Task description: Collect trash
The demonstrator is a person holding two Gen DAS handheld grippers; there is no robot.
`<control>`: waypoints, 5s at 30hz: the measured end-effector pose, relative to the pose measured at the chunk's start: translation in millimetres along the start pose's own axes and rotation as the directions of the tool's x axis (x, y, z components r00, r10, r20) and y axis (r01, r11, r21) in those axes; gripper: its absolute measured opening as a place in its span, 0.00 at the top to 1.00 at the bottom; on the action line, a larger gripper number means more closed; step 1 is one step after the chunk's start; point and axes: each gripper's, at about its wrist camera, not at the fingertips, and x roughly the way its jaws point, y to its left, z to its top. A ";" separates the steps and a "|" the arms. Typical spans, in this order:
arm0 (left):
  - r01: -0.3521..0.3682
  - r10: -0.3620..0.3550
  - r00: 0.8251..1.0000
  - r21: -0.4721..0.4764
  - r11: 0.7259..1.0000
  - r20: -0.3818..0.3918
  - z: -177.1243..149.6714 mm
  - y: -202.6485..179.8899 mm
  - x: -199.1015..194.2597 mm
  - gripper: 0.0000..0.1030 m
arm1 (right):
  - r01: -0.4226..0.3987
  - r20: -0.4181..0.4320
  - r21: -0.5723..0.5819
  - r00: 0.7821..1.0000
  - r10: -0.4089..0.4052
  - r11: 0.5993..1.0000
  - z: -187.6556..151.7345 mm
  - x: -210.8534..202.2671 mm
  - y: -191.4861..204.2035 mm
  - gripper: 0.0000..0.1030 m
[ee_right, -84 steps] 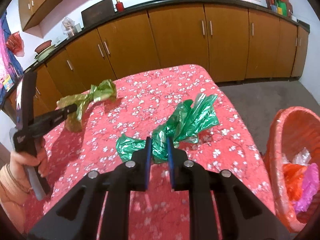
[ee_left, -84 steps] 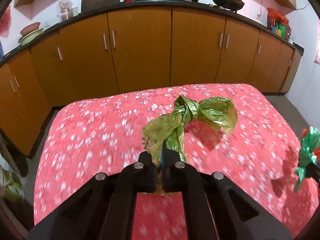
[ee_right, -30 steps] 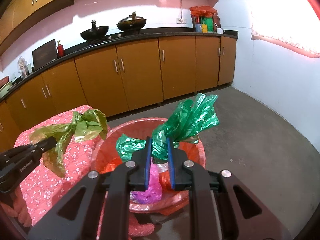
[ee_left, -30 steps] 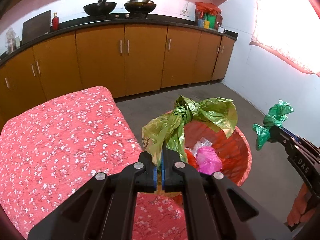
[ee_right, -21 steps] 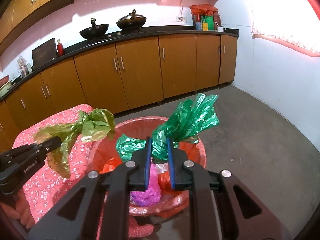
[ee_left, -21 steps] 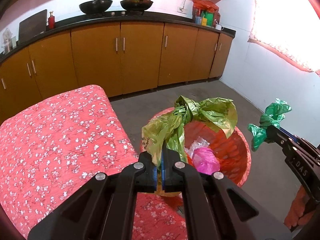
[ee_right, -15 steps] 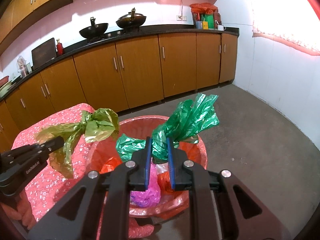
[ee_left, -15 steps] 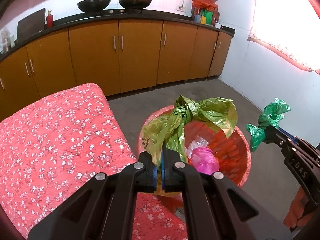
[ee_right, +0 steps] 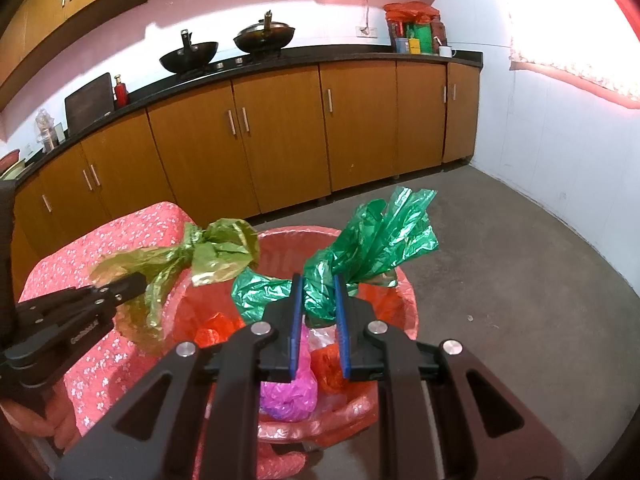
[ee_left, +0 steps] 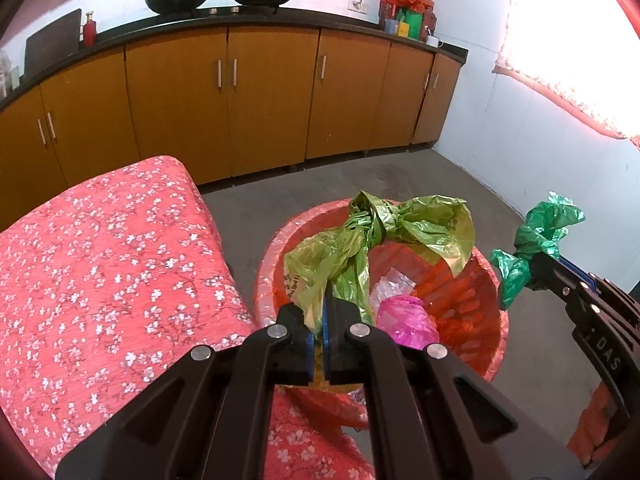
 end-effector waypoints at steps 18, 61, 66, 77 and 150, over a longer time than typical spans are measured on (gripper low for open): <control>0.044 -0.043 0.998 0.031 0.999 -0.034 4.1 -6.9 33.3 0.98 | -0.030 -0.024 -0.009 0.999 0.029 1.000 -3.6 28.5 -3.3 0.84; -0.121 0.135 0.970 -0.082 0.989 0.202 -48.8 83.3 -167.0 0.22 | -0.053 0.203 0.030 0.978 0.046 0.998 -27.0 -141.5 31.1 0.08; -0.190 0.211 0.943 -0.102 0.976 0.259 -73.9 93.6 -211.8 0.07 | -0.035 0.237 0.000 0.971 0.034 0.999 -42.1 -174.8 47.8 0.04; -0.304 0.309 0.887 -0.070 0.950 0.344 -122.5 84.3 -273.8 0.02 | -0.020 0.258 -0.044 0.966 0.031 0.999 -75.1 -226.0 75.3 0.04; -0.284 0.303 0.891 -0.108 0.953 0.337 -168.5 84.5 -288.9 0.02 | 0.029 0.294 -0.069 0.956 -0.007 0.997 -115.2 -244.5 92.2 0.04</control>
